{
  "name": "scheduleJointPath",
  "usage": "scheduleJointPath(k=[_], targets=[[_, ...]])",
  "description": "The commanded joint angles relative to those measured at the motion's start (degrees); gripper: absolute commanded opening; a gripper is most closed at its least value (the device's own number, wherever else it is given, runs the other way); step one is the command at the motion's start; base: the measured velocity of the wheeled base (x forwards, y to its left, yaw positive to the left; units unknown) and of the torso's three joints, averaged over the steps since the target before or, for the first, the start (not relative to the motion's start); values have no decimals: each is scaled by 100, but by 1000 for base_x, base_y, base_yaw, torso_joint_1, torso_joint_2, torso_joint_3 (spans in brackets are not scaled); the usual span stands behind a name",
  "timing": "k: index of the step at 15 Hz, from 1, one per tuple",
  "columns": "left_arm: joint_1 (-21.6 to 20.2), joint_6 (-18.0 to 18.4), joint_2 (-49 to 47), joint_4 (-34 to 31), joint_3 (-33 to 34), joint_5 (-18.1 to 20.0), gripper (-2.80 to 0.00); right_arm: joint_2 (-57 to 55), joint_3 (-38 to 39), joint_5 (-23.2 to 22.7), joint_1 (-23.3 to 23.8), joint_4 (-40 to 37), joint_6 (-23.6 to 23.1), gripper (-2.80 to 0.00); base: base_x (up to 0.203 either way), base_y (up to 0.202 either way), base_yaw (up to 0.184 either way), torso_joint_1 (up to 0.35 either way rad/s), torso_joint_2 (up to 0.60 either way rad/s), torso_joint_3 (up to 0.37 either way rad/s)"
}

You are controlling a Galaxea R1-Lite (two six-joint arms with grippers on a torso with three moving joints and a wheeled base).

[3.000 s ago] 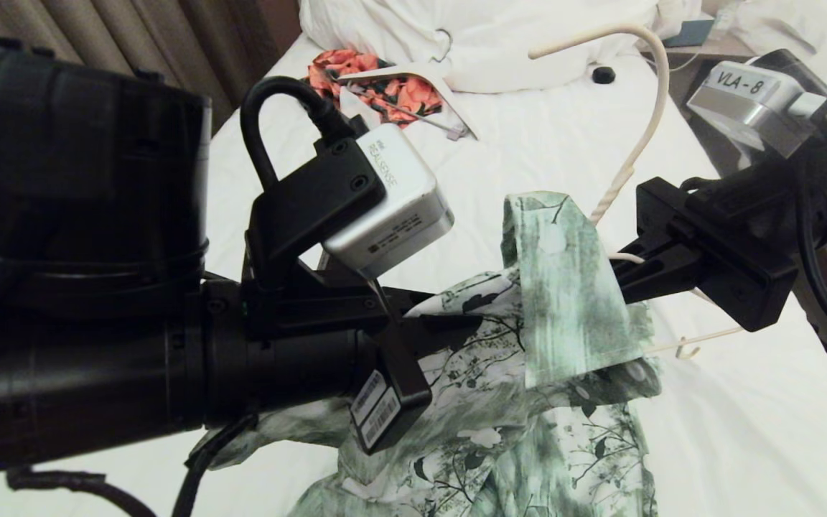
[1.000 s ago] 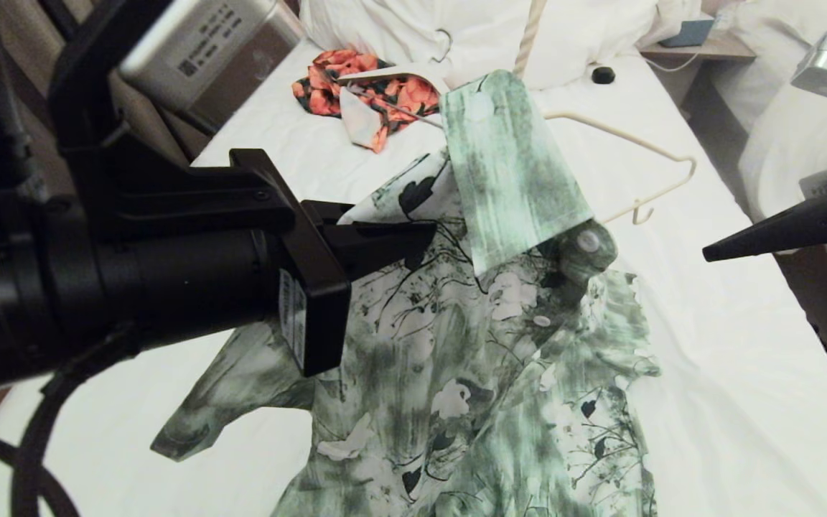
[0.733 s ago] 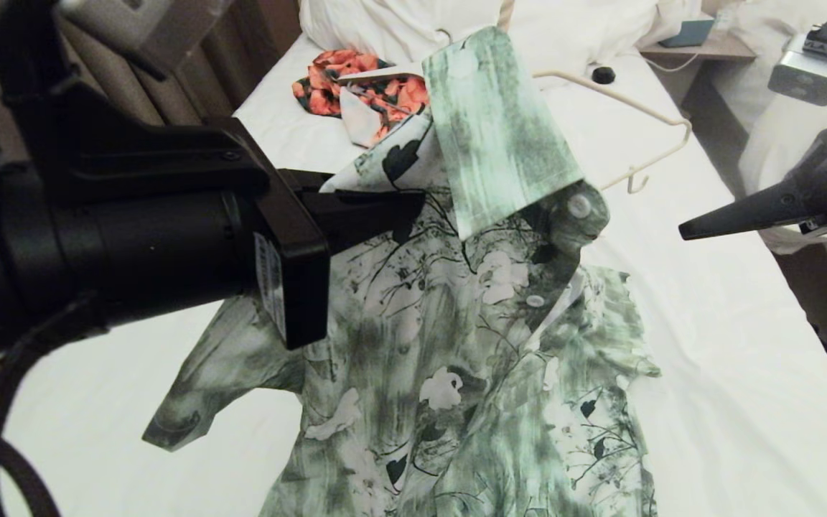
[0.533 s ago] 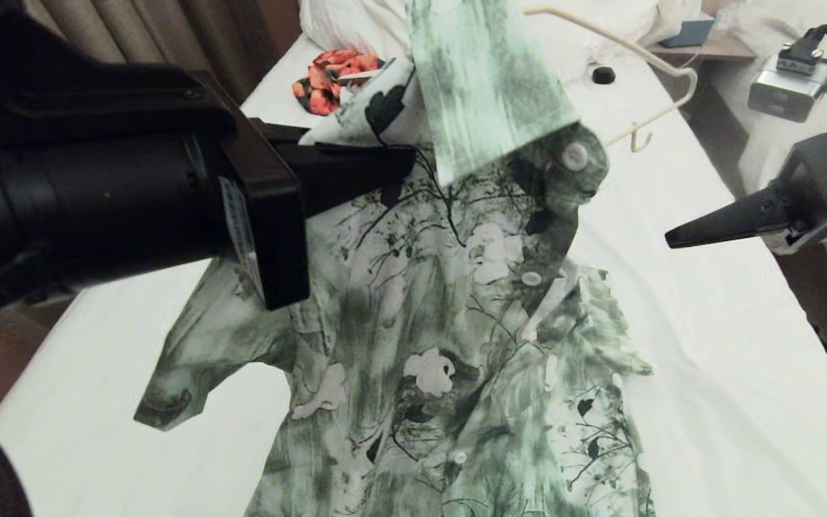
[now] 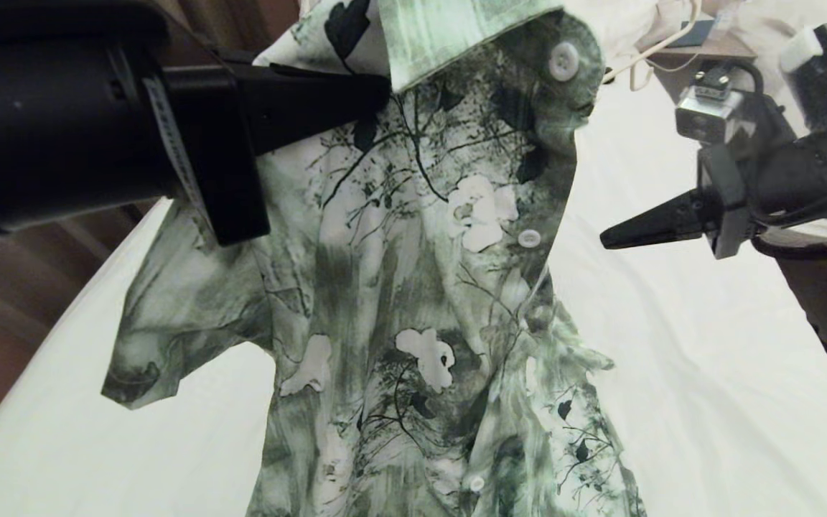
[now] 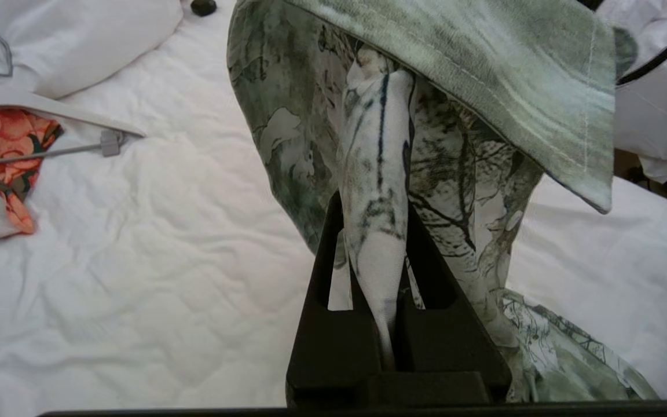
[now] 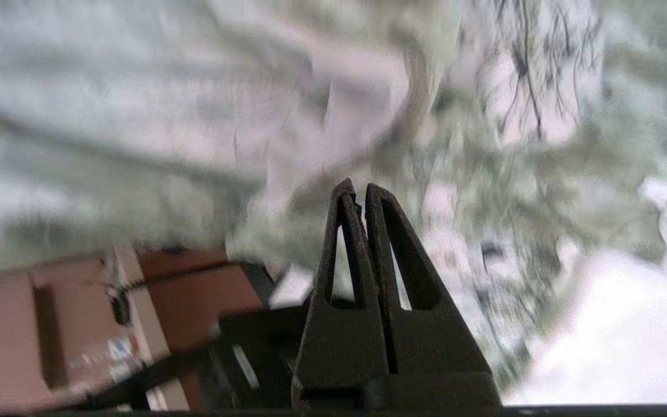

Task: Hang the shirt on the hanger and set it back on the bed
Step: Hook the other side of the shirt onto the hanger

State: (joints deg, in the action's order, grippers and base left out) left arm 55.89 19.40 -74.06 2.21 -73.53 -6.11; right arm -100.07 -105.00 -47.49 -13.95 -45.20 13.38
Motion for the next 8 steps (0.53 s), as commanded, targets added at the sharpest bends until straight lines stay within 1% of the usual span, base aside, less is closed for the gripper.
scheduleJointPath(k=[1, 3, 4, 6, 7, 8], targets=[[0, 12, 5, -27, -38, -4, -280, -199, 34, -12, -181, 233, 217, -280, 0, 0, 0, 0, 0, 0], [0, 12, -3, -27, -47, -4, -280, -294, 35, 95, -421, 522, 613, -280, 0, 0, 0, 0, 0, 0], [0, 12, 5, -27, -38, -4, -280, -301, 53, 293, -552, 557, 746, 0, 0, 0, 0, 0, 0, 0], [9, 12, 5, -16, -47, -4, -280, -282, 188, 750, -764, 582, 896, 0, 0, 0, 0, 0, 0, 0], [9, 12, 5, -10, -56, -4, -280, -292, 187, 821, -786, 620, 1115, 0, 0, 0, 0, 0, 0, 0], [6, 12, 5, -19, -68, -4, -280, -313, 199, 920, -811, 714, 1210, 0, 0, 0, 0, 0, 0, 0]])
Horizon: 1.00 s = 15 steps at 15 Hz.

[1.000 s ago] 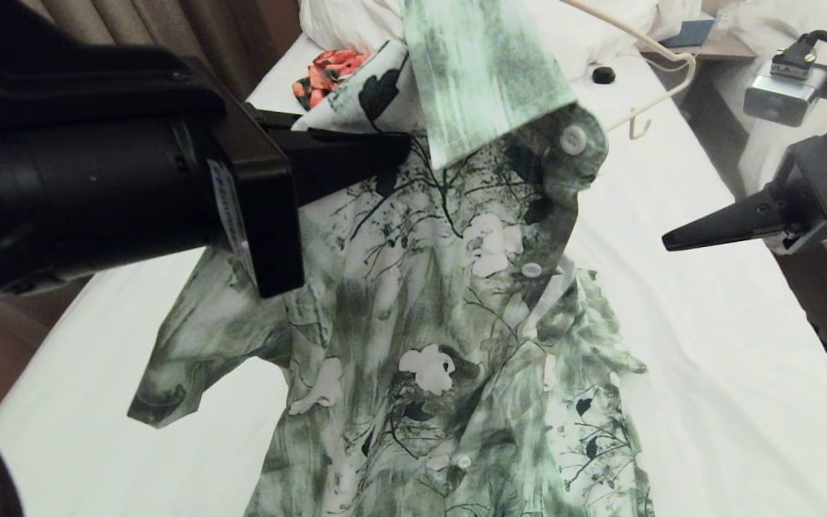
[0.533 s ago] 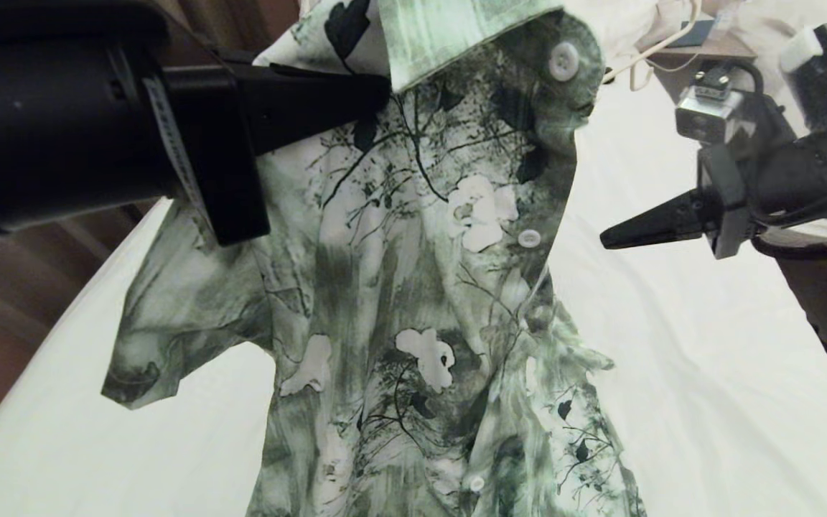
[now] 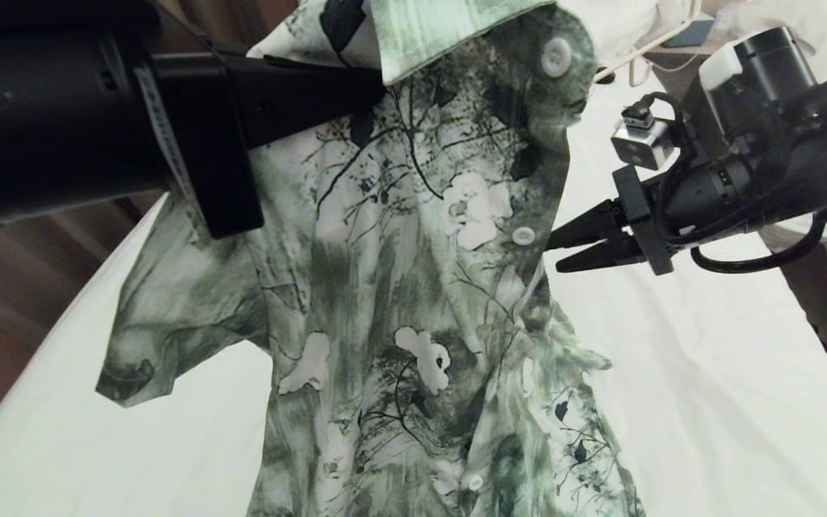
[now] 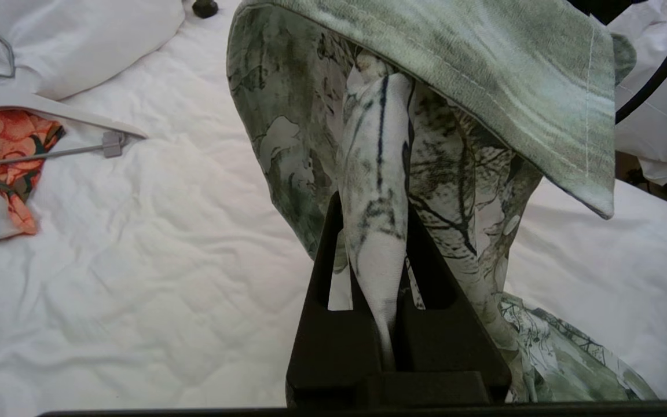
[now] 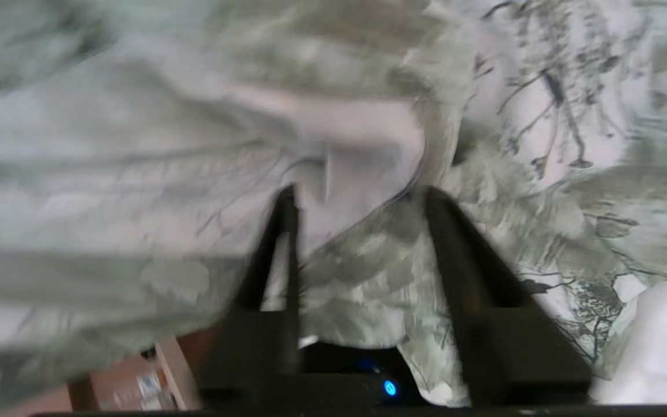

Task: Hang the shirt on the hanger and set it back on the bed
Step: Hook the other side of the shirt onto the hanger

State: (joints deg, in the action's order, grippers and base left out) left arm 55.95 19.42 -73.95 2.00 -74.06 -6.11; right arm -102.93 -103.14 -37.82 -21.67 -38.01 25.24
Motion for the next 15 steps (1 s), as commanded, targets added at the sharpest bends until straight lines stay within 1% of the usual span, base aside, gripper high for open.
scheduleJointPath(k=[1, 2, 3, 5, 7, 9, 10, 12, 13, 15], targets=[[-6, 9, -5, 2, -21, -4, -280, -62, 14, 147, -48, -10, 58, 0, 0, 0, 0, 0, 0, 0], [-6, 9, -11, 2, -21, -4, -280, -98, 14, 374, -73, -6, 138, 0, 0, 0, 0, 0, 0, 0], [-6, 9, -5, 2, -12, -4, -280, -148, 32, 468, -101, -4, 200, 0, 0, 0, 0, 0, 0, 0], [-6, 9, -5, 10, -13, -4, -280, -174, 150, 454, -183, 73, 210, 0, 0, 0, 0, 0, 0, 0], [-6, 9, -5, 11, -47, -10, -280, -177, 433, 451, -247, 610, 283, 0, 0, 0, 0, 0, 0, 0], [-14, 9, 29, 2, -47, -13, -280, -160, 772, 440, -313, 1417, 574, 0, 0, 0, 0, 0, 0, 0], [-23, 9, 39, 2, -47, -13, -280, -171, 882, 409, -362, 1679, 659, 0, 0, 0, 0, 0, 0, 0], [-32, 9, 39, 2, -47, -13, -280, -154, 887, 407, -452, 1726, 684, 0, 0, 0, 0, 0, 0, 0], [-32, 18, 34, 2, -52, -13, -280, -131, 875, 399, -461, 1727, 684, -280, 0, 0, 0, 0, 0, 0], [-32, 9, 30, 2, -90, -13, -280, -128, 866, 404, -469, 1727, 684, -280, 0, 0, 0, 0, 0, 0]])
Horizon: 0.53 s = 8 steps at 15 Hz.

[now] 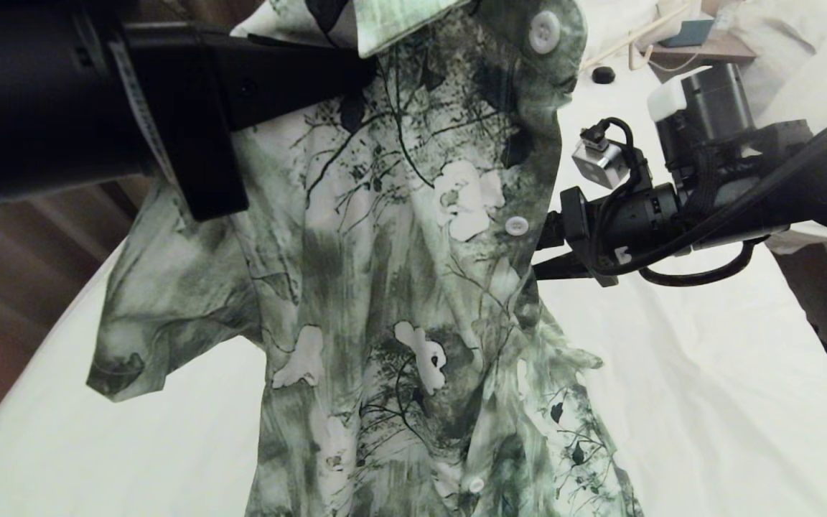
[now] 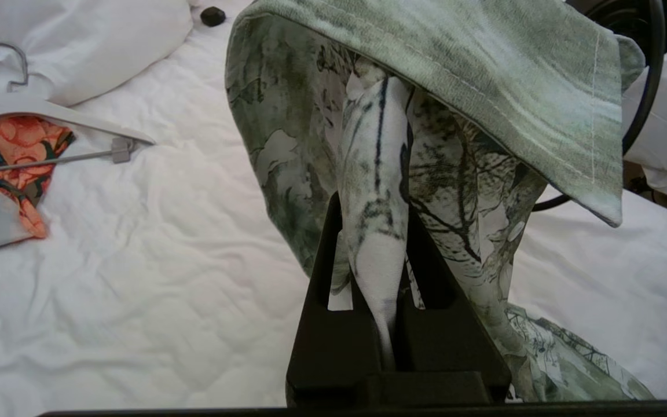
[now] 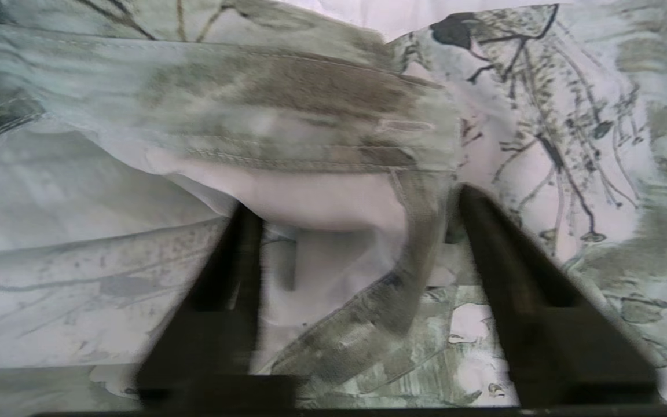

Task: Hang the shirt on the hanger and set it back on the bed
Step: Hook the other side of the shirt onto the hanger

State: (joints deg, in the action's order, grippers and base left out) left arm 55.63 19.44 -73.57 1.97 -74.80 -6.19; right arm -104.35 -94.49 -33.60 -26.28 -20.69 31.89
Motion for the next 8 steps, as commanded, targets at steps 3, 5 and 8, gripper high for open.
scheduleJointPath(k=[3, 5, 8], targets=[[1, 11, -17, -8, -153, -5, -280, -15, 9, -21, -14, -14, 19, -280, 0, 0, 0, 0, 0, 0], [0, 16, -33, -13, -199, -5, -280, -60, 18, -6, -79, -5, 19, -280, 0, 0, 0, 0, 0, 0], [-41, 7, -26, -16, -171, -5, -280, -75, -42, 30, 0, 10, 19, -280, 0, 0, 0, 0, 0, 0]])
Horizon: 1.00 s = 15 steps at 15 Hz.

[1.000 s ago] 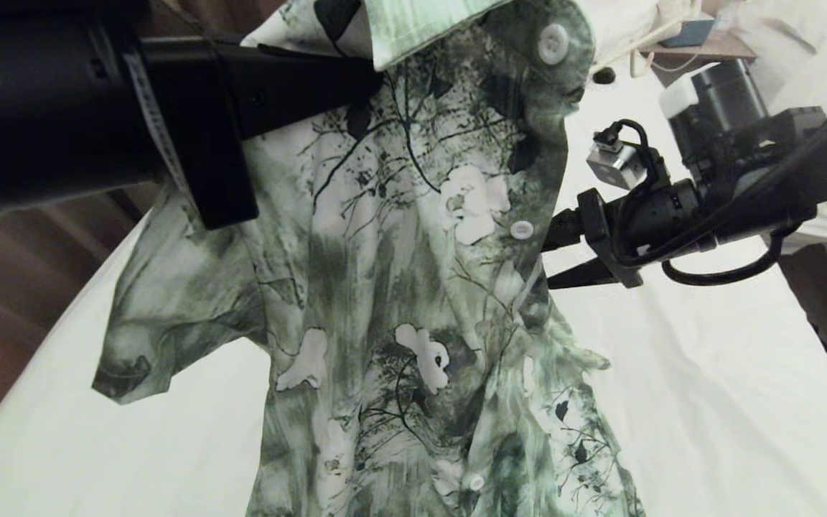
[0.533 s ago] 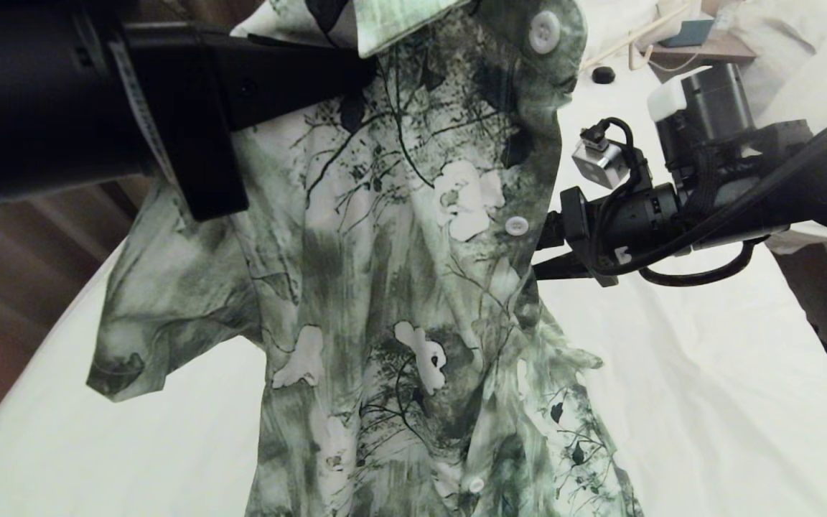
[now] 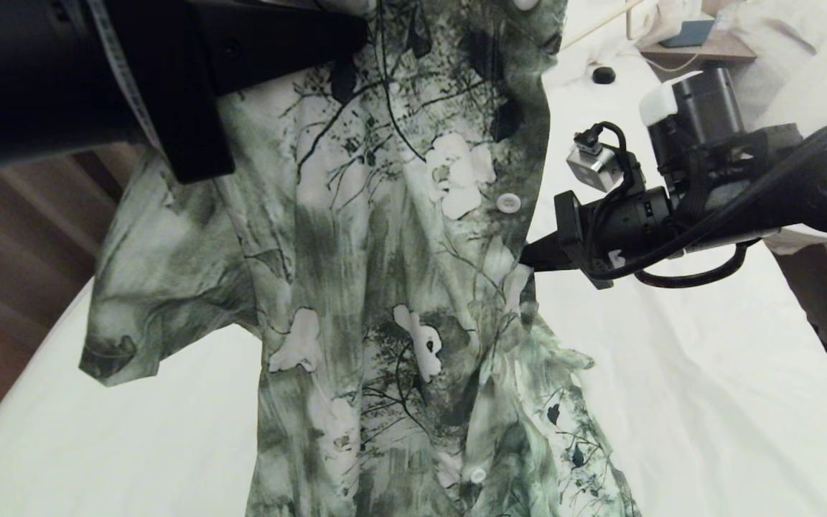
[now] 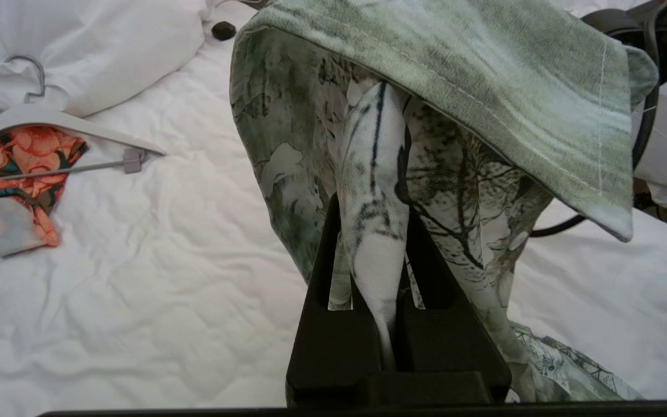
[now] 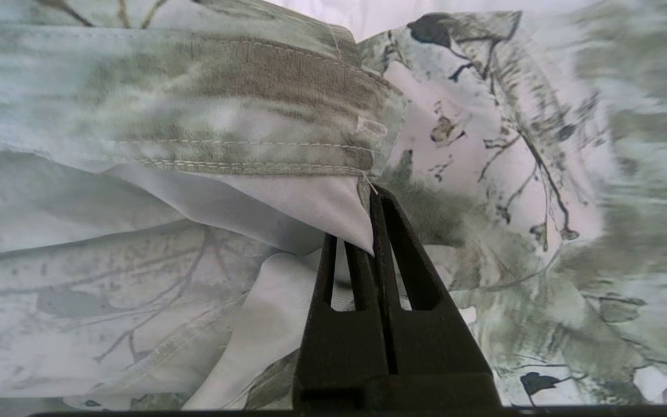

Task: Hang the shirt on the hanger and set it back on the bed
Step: Hook the other side of the shirt onto the hanger

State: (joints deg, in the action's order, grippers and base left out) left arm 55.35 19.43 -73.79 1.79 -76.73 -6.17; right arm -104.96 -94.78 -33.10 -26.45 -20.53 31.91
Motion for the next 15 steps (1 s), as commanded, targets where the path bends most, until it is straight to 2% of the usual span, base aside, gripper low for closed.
scheduleJointPath(k=[1, 6, 9, 15], targets=[[-64, 8, 19, -3, 67, -2, -280, 1, -50, -14, 124, -4, 17, -280, 0, 0, 0, 0, 0, 0], [-294, -201, 215, 5, 443, -10, -280, 43, -207, -13, 641, 208, 465, -280, 0, 0, 0, 0, 0, 0], [-332, -258, 172, 19, 502, -406, -280, 141, -236, 143, 858, 233, 612, -280, 0, 0, 0, 0, 0, 0], [-390, -557, 198, 54, 868, -437, -280, 335, -594, 172, 1133, 225, 825, -280, 0, 0, 0, 0, 0, 0]])
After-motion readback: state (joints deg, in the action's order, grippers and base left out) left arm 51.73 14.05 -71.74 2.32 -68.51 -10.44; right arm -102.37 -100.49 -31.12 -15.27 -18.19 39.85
